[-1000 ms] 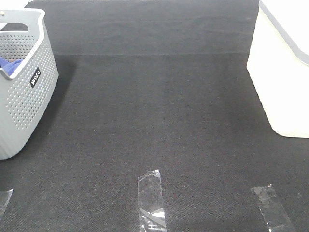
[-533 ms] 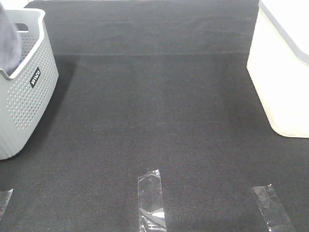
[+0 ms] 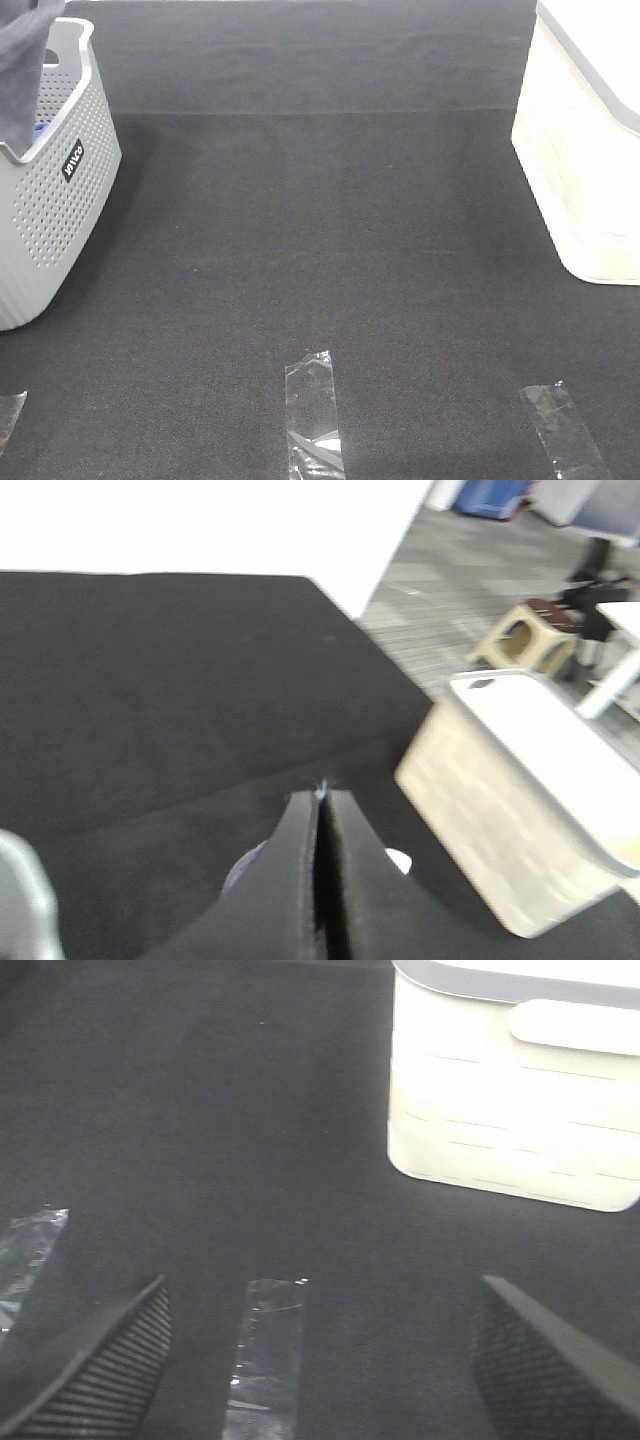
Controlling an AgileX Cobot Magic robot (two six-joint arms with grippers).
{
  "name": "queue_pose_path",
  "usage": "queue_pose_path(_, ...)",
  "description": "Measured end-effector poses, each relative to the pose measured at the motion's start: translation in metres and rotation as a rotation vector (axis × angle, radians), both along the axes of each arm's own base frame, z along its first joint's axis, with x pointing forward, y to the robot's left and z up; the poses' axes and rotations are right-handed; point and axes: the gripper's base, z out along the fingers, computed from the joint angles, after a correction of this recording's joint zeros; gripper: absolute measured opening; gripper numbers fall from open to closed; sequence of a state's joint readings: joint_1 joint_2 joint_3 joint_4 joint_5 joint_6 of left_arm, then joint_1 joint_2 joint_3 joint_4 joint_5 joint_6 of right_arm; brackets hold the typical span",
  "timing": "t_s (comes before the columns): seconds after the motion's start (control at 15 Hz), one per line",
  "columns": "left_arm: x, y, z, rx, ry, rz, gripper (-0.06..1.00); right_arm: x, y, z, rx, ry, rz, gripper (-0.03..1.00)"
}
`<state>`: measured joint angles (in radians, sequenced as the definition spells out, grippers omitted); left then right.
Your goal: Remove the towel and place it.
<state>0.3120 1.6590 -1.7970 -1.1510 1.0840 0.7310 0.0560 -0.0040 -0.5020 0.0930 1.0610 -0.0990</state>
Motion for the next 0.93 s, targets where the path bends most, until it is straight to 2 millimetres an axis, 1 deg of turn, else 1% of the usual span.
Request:
queue_pose_path(0.13, -0.012, -0.020, 0.011, -0.013, -0.025, -0.105, 0.00, 0.004, 0.004, 0.001, 0.037, 0.032, 0.025, 0.76)
queue_pose_path(0.2, -0.019, -0.036, 0.015, -0.008, -0.032, -0.174, 0.00, 0.008, 0.008, 0.001, 0.070, 0.062, 0.046, 0.76)
queue_pose_path(0.33, -0.030, -0.075, 0.021, 0.016, -0.066, -0.320, 0.00, 0.019, 0.016, 0.005, 0.126, 0.107, 0.111, 0.76)
queue_pose_path(0.4, -0.034, -0.092, 0.023, 0.020, -0.081, -0.377, 0.00, 0.026, 0.020, 0.008, 0.135, 0.107, 0.157, 0.76)
queue_pose_path(0.53, -0.042, -0.123, 0.023, 0.020, -0.084, -0.480, 0.00, 0.038, 0.030, 0.018, 0.164, 0.054, 0.272, 0.76)
queue_pose_path(0.73, -0.055, -0.162, 0.023, 0.015, -0.086, -0.606, 0.00, 0.066, 0.045, 0.024, 0.191, 0.035, 0.453, 0.75)
queue_pose_path(0.93, -0.068, -0.187, 0.024, 0.011, -0.089, -0.692, 0.00, 0.098, 0.059, 0.025, 0.212, 0.015, 0.651, 0.74)
